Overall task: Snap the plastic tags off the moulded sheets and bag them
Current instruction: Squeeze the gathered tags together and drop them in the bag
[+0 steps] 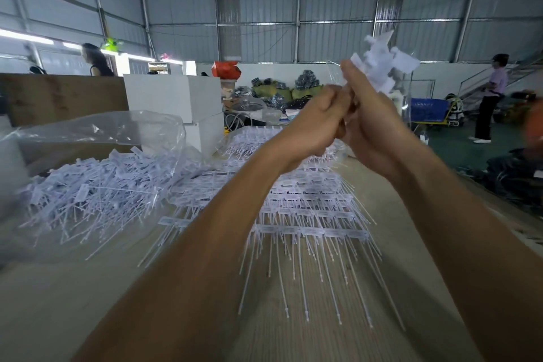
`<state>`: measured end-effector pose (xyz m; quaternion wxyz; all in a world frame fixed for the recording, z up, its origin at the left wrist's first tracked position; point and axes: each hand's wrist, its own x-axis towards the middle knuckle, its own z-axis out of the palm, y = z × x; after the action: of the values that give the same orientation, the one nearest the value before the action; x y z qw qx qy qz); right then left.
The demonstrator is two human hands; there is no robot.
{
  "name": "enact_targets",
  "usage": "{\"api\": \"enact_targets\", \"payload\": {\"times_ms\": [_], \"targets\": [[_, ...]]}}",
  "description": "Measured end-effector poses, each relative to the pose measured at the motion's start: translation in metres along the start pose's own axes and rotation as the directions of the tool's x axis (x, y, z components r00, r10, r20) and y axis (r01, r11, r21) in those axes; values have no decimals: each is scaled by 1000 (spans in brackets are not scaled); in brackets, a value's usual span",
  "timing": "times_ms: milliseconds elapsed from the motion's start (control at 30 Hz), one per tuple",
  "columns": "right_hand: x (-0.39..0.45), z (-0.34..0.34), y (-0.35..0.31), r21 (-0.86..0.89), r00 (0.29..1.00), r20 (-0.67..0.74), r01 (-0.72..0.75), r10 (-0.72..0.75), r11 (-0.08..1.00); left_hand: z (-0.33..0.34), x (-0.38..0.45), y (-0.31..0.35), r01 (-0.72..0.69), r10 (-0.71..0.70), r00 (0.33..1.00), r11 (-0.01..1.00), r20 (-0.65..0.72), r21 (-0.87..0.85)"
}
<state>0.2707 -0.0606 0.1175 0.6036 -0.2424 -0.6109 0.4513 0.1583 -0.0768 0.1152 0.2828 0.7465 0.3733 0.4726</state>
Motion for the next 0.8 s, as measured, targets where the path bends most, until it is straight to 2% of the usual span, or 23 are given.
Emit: {"api": "enact_targets", "payload": {"times_ms": [67, 133, 233, 300, 333, 400, 500, 633, 700, 800], "targets": [[-2, 0, -10, 40, 987, 146, 60, -65, 997, -12, -7, 10, -92, 94, 995, 994, -25, 57], [-8, 5, -13, 36, 957, 279, 71, -78, 997, -20, -14, 14, -164, 190, 976, 961, -106, 221], [-16, 18, -11, -72, 901, 434, 15, 17, 997, -35, -33, 11, -178, 271, 941, 906, -204, 385], [-22, 29, -7, -221, 825, 554, 17, 111, 975, -57, -56, 1, -206, 344, 909, 862, -236, 464], [-24, 33, -4, -269, 798, 584, 21, 146, 963, -71, -69, -7, -215, 379, 892, 835, -246, 507], [-28, 41, 0, -244, 803, 577, -5, 149, 970, -100, -101, -25, -185, 393, 885, 788, -249, 587], [-29, 48, 4, -124, 824, 555, -57, 117, 991, -142, -155, -58, -47, 319, 914, 697, -251, 715], [-28, 51, 10, -170, 775, 619, -29, 129, 985, -198, -219, -102, 196, 158, 919, 612, -361, 766], [-28, 51, 14, -190, 761, 631, -35, 150, 981, -223, -238, -122, 345, 34, 888, 610, -458, 714], [-26, 49, 19, -211, 752, 637, -43, 171, 977, -251, -250, -144, 568, -149, 797, 517, -586, 640]]}}
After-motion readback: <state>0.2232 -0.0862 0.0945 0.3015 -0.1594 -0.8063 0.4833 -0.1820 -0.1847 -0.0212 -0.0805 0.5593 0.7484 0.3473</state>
